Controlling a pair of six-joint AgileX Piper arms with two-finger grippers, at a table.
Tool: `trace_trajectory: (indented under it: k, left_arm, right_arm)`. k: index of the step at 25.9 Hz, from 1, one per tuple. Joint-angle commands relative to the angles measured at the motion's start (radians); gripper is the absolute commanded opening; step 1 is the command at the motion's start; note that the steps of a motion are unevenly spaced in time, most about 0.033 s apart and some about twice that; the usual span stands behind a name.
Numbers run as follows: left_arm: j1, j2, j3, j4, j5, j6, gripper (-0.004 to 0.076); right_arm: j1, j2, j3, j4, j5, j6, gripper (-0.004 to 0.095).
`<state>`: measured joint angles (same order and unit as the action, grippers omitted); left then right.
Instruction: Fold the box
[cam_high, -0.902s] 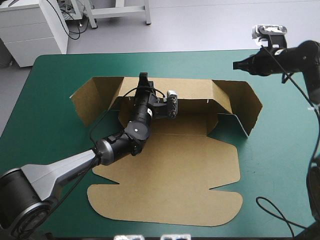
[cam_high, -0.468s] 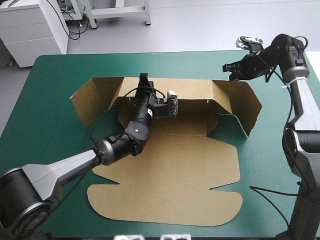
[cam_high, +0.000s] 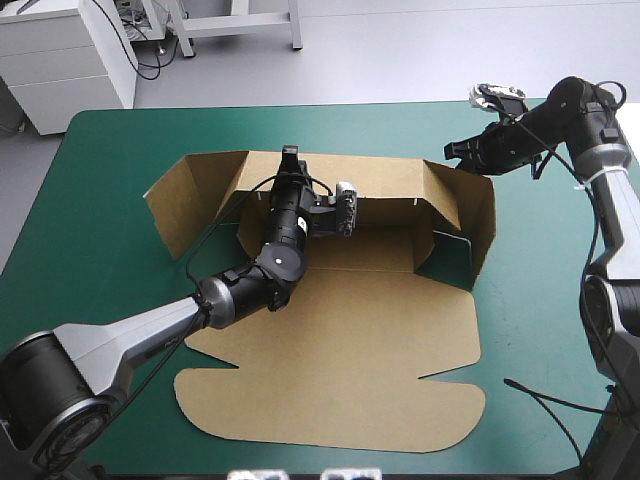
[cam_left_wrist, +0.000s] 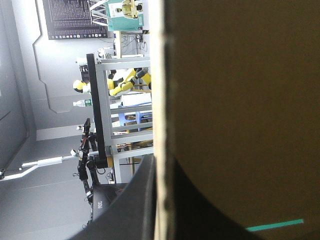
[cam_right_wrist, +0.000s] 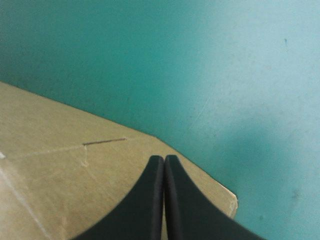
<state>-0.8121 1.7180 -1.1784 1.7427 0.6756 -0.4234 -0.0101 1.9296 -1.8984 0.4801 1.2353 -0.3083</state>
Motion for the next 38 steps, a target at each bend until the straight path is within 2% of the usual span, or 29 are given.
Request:
trace_trajectory:
  k: [1,11,18,22,25,28,30,33,37,38]
  left_arm:
    - [0.000,-0.036,-0.023,0.088,0.044,-0.009,-0.0008]
    - [0.000,-0.036,-0.023,0.088,0.044,-0.009,-0.0008]
    - [0.000,-0.036,-0.023,0.088,0.044,-0.009,-0.0008]
    - [0.000,-0.036,-0.023,0.088,0.044,-0.009,-0.0008]
    - [0.000,-0.036,-0.023,0.088,0.043,-0.011,-0.0008]
    - [0.000,-0.036,-0.023,0.088,0.043,-0.009,-0.0008]
    - [0.000,-0.036,-0.023,0.088,0.043,-0.009,-0.0008]
    - [0.000,-0.036,-0.023,0.088,0.043,-0.009,-0.0008]
    - [0.000,-0.036,-0.023,0.088,0.043,-0.009,-0.0008]
    - [0.000,-0.036,-0.023,0.088,0.043,-0.009,-0.0008]
  right_arm:
    - [-0.002,-0.117,0.052,0.028,0.011,-0.037,-0.0013]
    - [-0.002,-0.246,0.258,0.056,0.009,-0.103,-0.0014]
    - [-0.002,-0.323,0.463,0.245,-0.081,-0.269,-0.0013]
    - [-0.002,-0.353,0.583,0.344,-0.169,-0.403,-0.0014]
    - [-0.002,-0.362,0.674,0.461,-0.217,-0.559,-0.0013]
    - [-0.002,-0.360,0.696,0.468,-0.220,-0.627,-0.0011]
    - [-0.002,-0.360,0.696,0.465,-0.200,-0.652,0.0037]
    - [-0.002,-0.360,0.696,0.461,-0.162,-0.705,0.0159]
    - [-0.002,-0.360,0.696,0.457,-0.131,-0.729,0.0669]
    - [-0.002,-0.360,0.696,0.451,-0.133,-0.722,0.0706]
